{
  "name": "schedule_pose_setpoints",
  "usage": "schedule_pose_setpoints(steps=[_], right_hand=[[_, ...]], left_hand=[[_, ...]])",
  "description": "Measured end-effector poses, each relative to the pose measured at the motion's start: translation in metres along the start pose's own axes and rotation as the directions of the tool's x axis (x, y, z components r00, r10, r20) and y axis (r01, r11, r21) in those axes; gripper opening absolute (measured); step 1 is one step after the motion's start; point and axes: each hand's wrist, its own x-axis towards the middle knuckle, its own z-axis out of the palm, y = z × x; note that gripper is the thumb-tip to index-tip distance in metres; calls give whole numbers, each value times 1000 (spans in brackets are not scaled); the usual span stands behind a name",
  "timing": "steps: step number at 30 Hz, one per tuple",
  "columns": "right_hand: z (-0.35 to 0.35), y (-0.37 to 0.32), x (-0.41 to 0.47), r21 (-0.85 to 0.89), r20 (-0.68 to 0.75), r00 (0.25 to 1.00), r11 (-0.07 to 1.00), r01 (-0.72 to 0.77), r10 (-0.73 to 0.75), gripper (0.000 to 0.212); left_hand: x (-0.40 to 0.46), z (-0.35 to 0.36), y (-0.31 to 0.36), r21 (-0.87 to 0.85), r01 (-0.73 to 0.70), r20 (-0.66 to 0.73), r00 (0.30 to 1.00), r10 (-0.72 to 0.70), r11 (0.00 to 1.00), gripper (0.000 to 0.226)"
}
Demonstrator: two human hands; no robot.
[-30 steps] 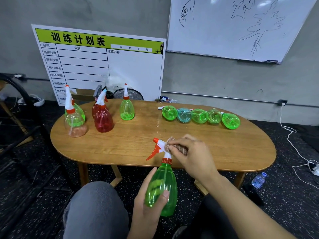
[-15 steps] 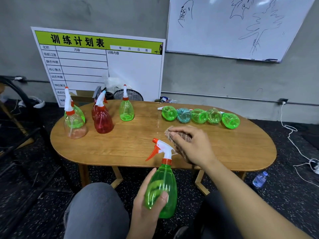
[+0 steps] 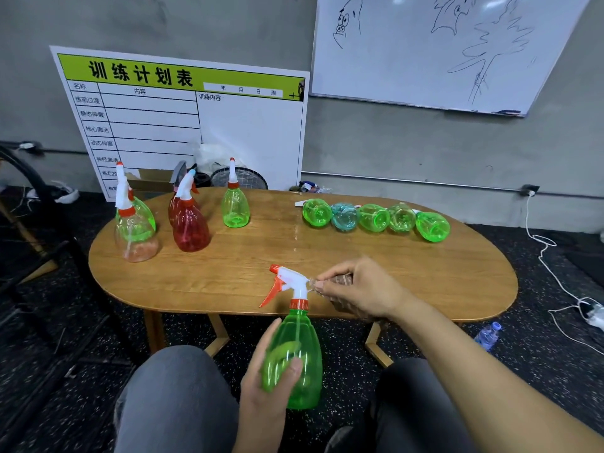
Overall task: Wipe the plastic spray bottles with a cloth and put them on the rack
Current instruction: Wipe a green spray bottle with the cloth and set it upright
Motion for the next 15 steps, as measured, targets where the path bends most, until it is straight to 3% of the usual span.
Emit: schedule_pose_setpoints(steps=[3,9,15], right_hand=[[-21,4,-6,-63,57,998,998,1,3,8],[-13,3,6,166,-251,967,983,84,-41,15],[21,4,8,119,-208,976,989,84,-58,22]], left_hand=[[-2,3,2,25,-8,40,999,7,1000,83],[1,4,3,60,-16,55,998,12,998,84],[-2,2,0,74,-22,68,998,17,997,84]])
